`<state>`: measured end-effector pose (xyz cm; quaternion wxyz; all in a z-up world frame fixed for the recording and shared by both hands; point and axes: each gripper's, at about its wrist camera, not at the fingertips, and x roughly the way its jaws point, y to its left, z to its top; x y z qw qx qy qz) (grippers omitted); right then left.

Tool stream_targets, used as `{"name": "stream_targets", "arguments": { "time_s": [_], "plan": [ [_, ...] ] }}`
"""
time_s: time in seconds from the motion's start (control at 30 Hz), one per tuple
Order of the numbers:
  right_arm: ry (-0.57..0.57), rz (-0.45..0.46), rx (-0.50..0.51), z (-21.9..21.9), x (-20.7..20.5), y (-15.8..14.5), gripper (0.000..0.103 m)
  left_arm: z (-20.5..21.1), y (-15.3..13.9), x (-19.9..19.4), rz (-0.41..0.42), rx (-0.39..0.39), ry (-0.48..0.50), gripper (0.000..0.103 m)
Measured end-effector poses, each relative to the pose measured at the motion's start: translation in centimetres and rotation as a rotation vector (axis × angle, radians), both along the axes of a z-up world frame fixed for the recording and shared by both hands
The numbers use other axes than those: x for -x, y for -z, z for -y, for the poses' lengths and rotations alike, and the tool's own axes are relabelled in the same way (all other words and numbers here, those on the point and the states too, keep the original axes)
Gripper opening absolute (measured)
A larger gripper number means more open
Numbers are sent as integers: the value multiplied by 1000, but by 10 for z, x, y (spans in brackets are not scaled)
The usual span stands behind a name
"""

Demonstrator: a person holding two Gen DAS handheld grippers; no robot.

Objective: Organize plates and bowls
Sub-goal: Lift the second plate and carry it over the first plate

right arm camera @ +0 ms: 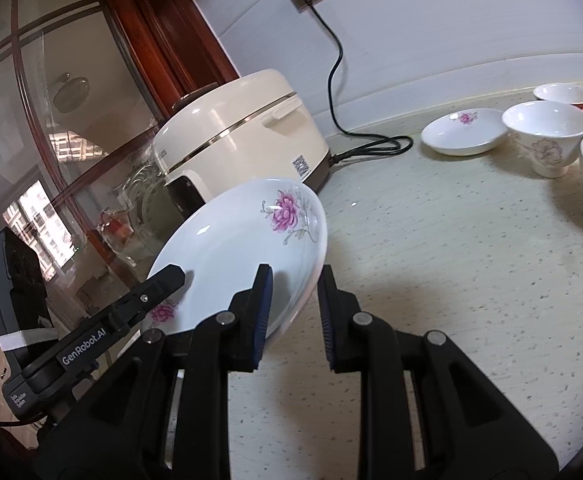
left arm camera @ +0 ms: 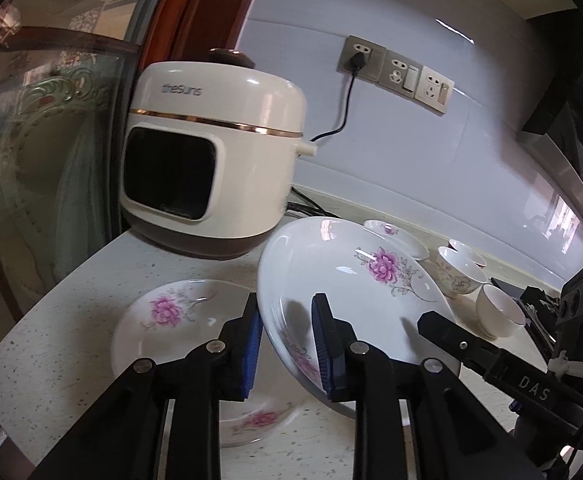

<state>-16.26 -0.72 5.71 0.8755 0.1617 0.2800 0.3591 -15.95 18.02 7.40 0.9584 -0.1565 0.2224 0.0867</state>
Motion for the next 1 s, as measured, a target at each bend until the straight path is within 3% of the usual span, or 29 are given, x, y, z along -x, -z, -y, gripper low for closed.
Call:
{"name": "stream_targets", "arguments": {
  "time_s": [0.67, 1.0],
  "plan": [
    [-113, -25, 54, -65, -2, 3, 27, -57, 23, 11, -43, 35, -113, 25],
    [-145, -86, 151, -95, -9, 10, 27, -77, 39, 9, -95, 58, -150, 29]
  ]
}}
